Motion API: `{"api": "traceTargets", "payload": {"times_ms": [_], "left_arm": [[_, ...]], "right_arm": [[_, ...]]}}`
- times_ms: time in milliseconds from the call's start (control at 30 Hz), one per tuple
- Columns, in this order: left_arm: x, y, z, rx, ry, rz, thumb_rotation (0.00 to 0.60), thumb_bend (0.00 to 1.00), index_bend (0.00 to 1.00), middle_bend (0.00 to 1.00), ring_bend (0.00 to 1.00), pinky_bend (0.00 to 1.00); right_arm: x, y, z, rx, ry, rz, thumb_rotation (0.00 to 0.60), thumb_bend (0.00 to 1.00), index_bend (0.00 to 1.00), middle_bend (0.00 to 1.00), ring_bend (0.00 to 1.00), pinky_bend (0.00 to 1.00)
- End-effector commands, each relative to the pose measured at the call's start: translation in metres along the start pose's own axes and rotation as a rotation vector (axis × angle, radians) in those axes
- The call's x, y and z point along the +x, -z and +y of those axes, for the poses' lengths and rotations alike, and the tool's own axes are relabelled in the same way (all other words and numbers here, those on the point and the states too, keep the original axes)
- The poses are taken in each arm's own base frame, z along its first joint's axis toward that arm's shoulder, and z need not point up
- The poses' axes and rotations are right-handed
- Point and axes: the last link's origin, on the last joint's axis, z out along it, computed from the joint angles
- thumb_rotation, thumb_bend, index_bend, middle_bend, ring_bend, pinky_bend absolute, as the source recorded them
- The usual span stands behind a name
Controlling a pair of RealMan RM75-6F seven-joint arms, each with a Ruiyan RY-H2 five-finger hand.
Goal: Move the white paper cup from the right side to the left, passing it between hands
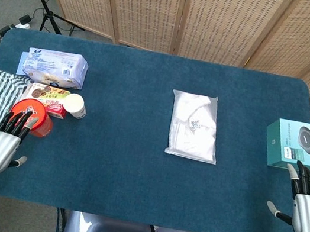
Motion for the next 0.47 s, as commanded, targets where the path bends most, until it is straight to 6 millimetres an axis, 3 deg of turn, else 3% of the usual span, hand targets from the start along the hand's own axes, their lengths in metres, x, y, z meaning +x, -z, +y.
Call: {"api": "traceTargets", "payload": {"times_ms": [33, 267, 467], "left_arm": [[-0.006, 0.009, -0.006, 0.010, 0.020, 0.007, 0.600, 0.13, 0.00, 0.00, 0.00, 0.00], [-0.006, 0.019, -0.027, 0.031, 0.050, 0.027, 0.600, 0.13, 0.00, 0.00, 0.00, 0.00], [-0.001, 0.021, -0.036, 0.059, 0.062, 0.051, 0.600, 0.13, 0.00, 0.00, 0.00, 0.00]], "right_arm": [[-0.001, -0.001, 0.001, -0.013, 0.010, -0.001, 0.600, 0.00, 0.00, 0.00, 0.00, 0.00], [-0.006, -0.006, 0.006, -0.059, 0.022, -0.015, 0.600, 0.00, 0.00, 0.00, 0.00, 0.00], [-0.016, -0.009, -0.004, -0.024, 0.038, -0.048, 0.600, 0.00, 0.00, 0.00, 0.00, 0.00]]}}
